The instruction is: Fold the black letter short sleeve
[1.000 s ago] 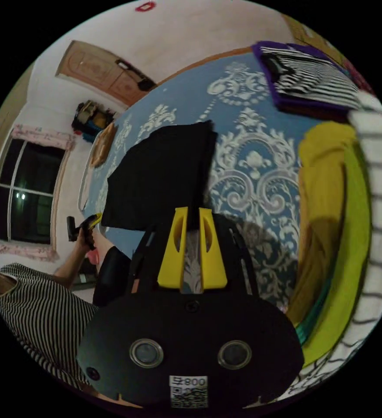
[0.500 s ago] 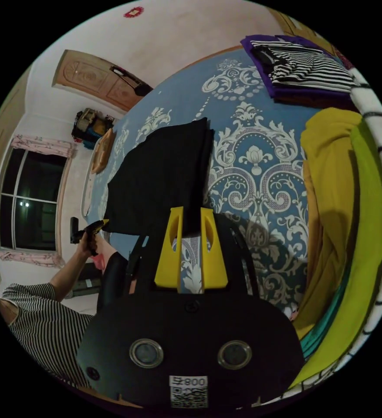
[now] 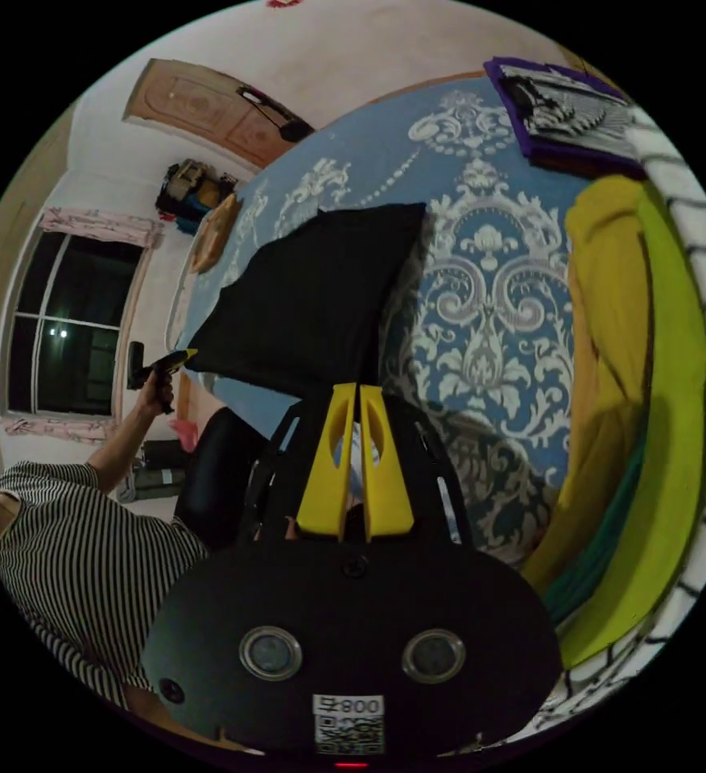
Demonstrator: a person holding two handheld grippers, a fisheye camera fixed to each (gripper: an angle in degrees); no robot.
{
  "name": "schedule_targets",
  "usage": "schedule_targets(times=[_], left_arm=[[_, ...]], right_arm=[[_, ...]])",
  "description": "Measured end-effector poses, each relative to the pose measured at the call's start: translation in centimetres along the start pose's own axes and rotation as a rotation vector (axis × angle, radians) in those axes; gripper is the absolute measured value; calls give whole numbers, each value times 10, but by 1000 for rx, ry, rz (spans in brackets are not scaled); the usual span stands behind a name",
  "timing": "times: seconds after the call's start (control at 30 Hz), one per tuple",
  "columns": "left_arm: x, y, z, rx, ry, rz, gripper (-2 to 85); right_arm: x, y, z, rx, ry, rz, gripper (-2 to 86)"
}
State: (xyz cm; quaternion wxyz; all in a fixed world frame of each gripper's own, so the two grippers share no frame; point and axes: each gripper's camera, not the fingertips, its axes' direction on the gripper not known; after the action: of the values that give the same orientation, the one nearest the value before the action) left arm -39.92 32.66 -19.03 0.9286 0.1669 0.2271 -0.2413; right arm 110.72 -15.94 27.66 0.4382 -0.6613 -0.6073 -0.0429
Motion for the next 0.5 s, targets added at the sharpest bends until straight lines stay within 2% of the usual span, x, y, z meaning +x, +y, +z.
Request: schedule_targets(times=[0.1, 0.3, 0.43, 0.5], left_arm=[[3, 11, 30, -57, -29, -80, 21], [32, 35, 57, -30, -30, -114, 21], [52, 57, 73, 17, 5, -169, 25], [70, 67, 78, 41, -37, -163, 28]], right_arm=[[23, 4, 10, -32, -10, 69, 4], [41, 14, 2, -77, -24, 68, 3], [57, 35, -3, -13, -88, 95, 4], [71, 44, -5, 6, -155, 145, 4]])
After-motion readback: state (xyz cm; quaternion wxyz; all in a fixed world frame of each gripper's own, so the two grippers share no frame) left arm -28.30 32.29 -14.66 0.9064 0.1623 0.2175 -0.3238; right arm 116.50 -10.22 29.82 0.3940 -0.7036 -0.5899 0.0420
